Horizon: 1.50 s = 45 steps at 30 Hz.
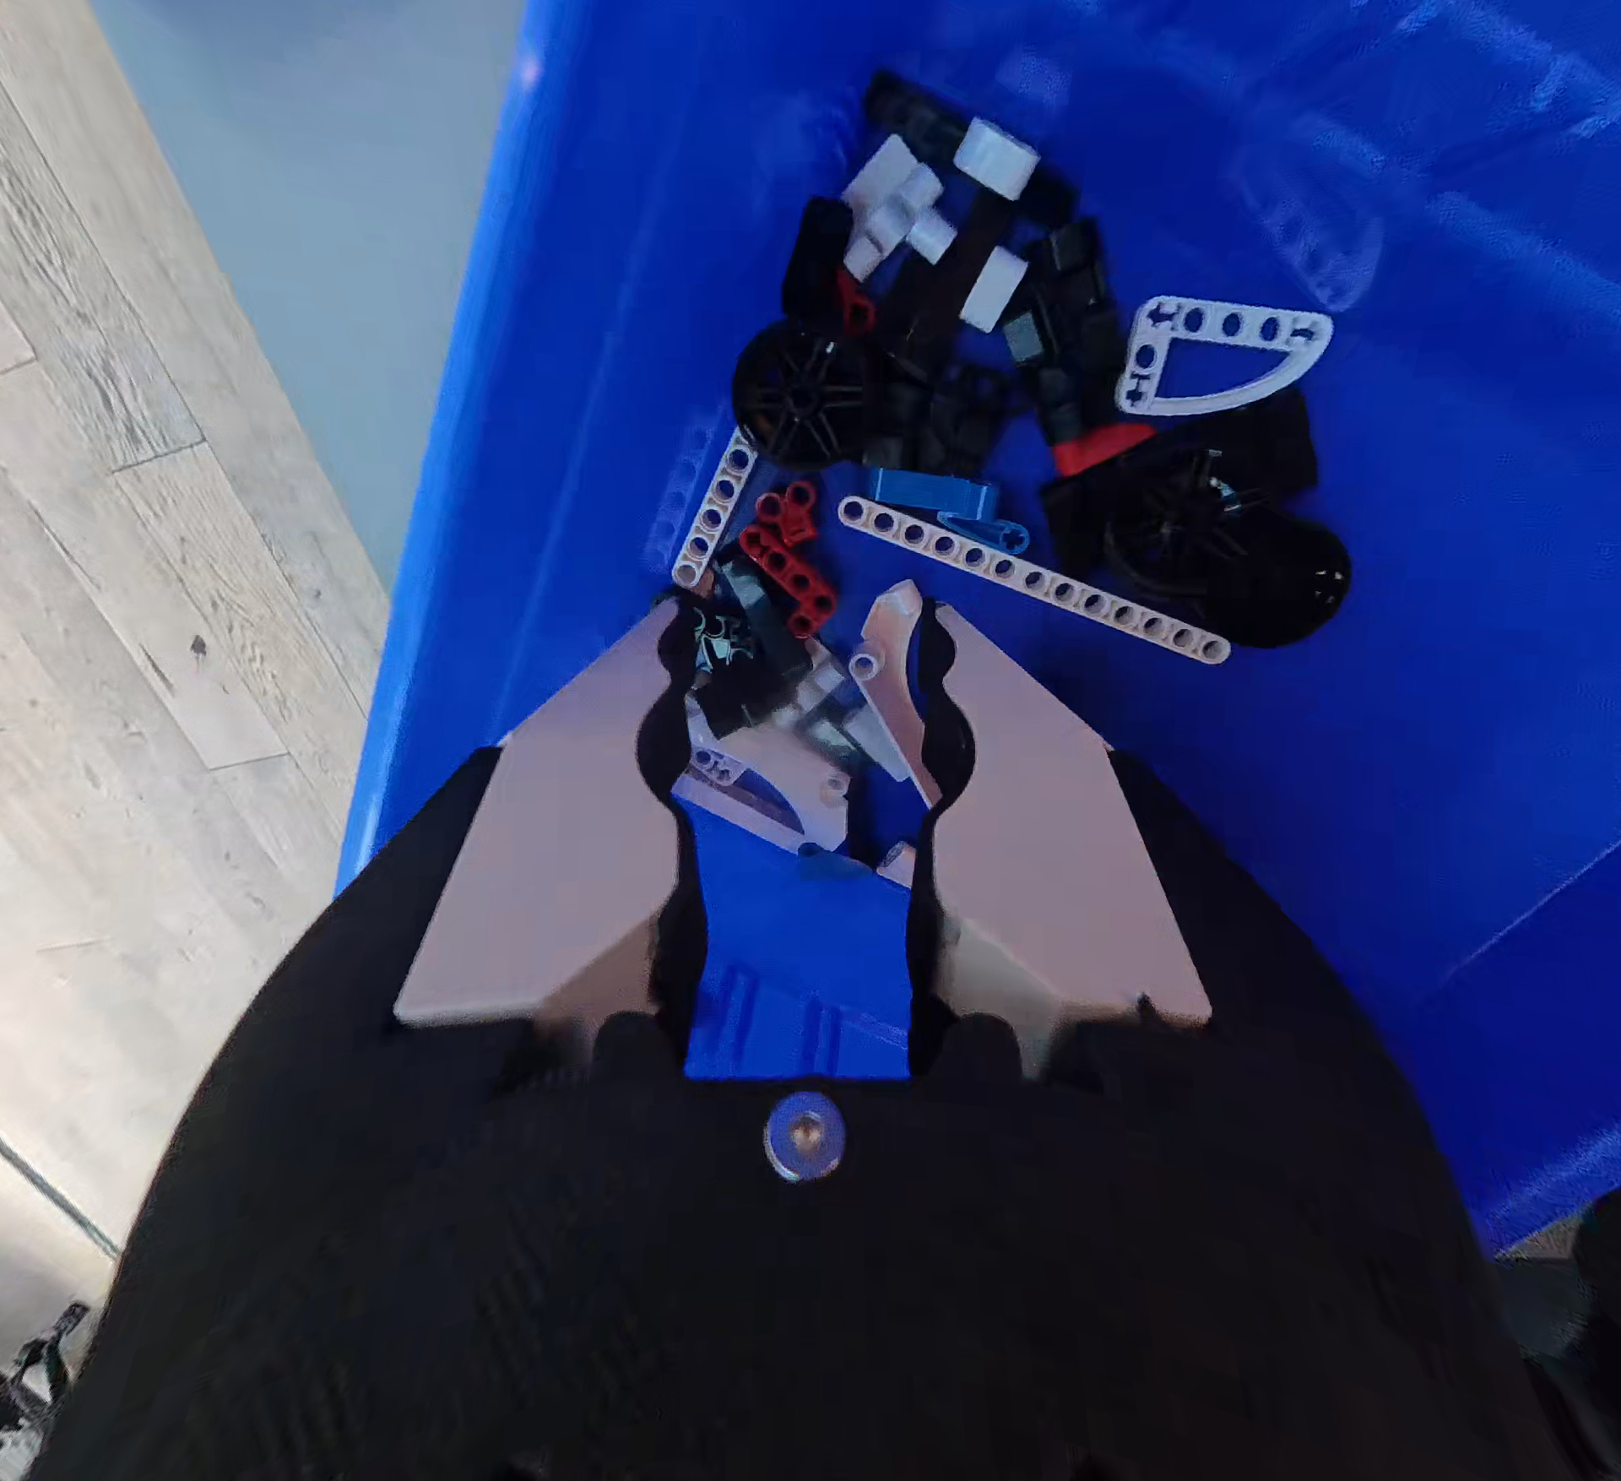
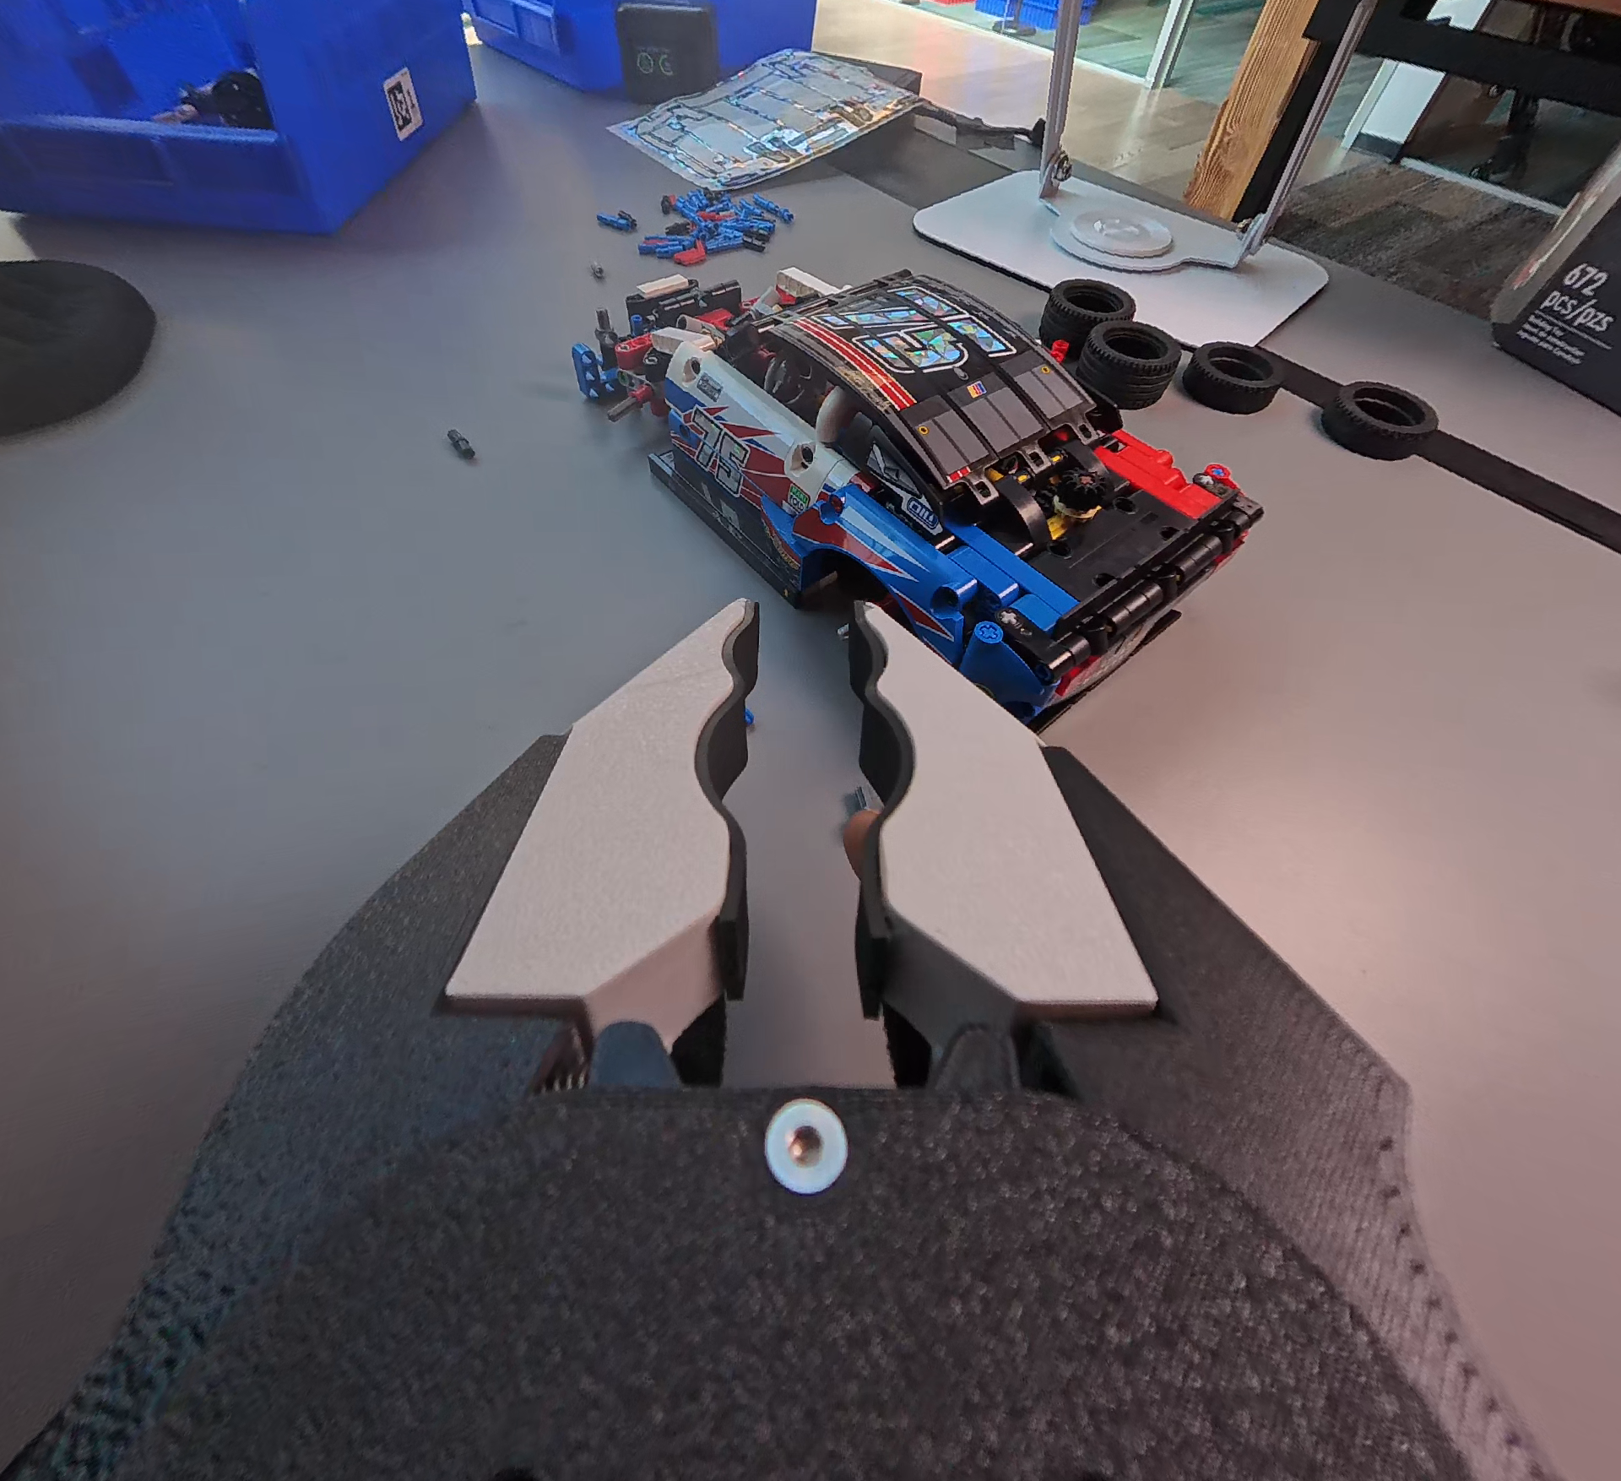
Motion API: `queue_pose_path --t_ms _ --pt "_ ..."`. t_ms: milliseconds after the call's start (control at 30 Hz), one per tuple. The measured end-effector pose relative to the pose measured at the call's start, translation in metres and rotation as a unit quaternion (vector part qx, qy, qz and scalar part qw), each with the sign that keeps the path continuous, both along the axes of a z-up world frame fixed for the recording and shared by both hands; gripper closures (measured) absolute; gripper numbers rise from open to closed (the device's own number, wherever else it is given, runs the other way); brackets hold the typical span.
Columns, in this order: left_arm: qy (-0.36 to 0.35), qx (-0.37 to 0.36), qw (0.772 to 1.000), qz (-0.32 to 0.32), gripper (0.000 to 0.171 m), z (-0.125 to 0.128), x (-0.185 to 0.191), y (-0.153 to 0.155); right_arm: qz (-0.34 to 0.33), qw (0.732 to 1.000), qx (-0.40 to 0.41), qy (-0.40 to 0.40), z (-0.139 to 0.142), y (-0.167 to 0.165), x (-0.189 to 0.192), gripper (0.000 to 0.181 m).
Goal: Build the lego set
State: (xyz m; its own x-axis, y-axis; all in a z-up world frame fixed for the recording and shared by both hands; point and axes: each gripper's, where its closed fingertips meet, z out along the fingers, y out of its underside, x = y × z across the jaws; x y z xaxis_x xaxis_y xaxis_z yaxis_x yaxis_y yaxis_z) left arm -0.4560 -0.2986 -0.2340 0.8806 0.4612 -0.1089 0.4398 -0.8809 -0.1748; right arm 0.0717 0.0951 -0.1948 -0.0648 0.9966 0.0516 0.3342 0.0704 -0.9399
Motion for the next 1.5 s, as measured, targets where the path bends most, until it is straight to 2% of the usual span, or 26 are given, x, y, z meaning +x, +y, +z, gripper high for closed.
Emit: queue_pose_path --t_ms 100,167,433,467,500,533,667,733,800,900,1100,1133,1400,1500 --pt "-0.026 -0.045 0.998 0.039 0.112 -0.019 -0.002 -0.016 -0.001 1.0 0.0 0.0 0.0 0.0 0.0 0.164" --pt "-0.006 -0.066 0.997 0.044 0.125 -0.021 -0.009 -0.022 -0.002 1.0 -0.001 0.0 0.0 0.001 0.0 0.164" --pt "0.009 -0.097 0.995 0.018 0.142 -0.02 -0.007 -0.029 -0.001 1.0 0.003 0.003 0.002 0.0 0.002 0.164" --pt "0.01 -0.099 0.995 0.012 0.15 -0.018 -0.005 -0.029 -0.001 1.0 0.003 0.005 0.002 0.001 0.003 0.164" --pt "0.006 -0.091 0.996 0.001 0.168 -0.016 -0.002 -0.025 -0.001 1.0 0.004 0.006 0.003 0.001 0.003 0.164" --pt "-0.008 -0.073 0.997 -0.008 0.171 -0.016 0.006 -0.019 -0.001 1.0 0.004 0.007 0.004 0.0 0.003 0.164" --pt "-0.082 -0.059 0.992 -0.075 0.171 -0.023 0.049 -0.008 0.002 1.0 0.007 0.008 0.005 -0.001 0.004 0.164" --pt "-0.074 -0.045 0.993 -0.085 0.171 -0.02 0.053 -0.002 0.003 1.0 0.008 0.009 0.005 -0.001 0.004 0.164" --pt "-0.059 -0.041 0.993 -0.089 0.159 -0.012 0.05 -0.003 0.002 1.0 0.007 0.009 0.005 -0.001 0.004 0.164" --pt "-0.051 -0.107 0.988 -0.102 0.145 -0.005 0.045 -0.029 0.001 1.0 0.006 0.009 0.005 0.0 0.004 0.164" --pt "-0.071 -0.198 0.969 -0.132 0.158 -0.019 0.051 -0.058 0.002 1.0 0.006 0.003 0.002 -0.001 0.003 0.164" --pt "-0.065 -0.2 0.968 -0.139 0.16 -0.02 0.049 -0.057 0.001 1.0 0.005 0.003 0.002 0.0 0.003 0.164" --pt "-0.066 -0.223 0.963 -0.133 0.149 -0.023 0.044 -0.058 -0.002 1.0 0.003 0.002 0.001 0.001 0.003 0.164" --pt "-0.065 -0.227 0.962 -0.134 0.154 -0.024 0.044 -0.058 -0.002 1.0 0.003 0.002 0.0 0.001 0.003 0.164"
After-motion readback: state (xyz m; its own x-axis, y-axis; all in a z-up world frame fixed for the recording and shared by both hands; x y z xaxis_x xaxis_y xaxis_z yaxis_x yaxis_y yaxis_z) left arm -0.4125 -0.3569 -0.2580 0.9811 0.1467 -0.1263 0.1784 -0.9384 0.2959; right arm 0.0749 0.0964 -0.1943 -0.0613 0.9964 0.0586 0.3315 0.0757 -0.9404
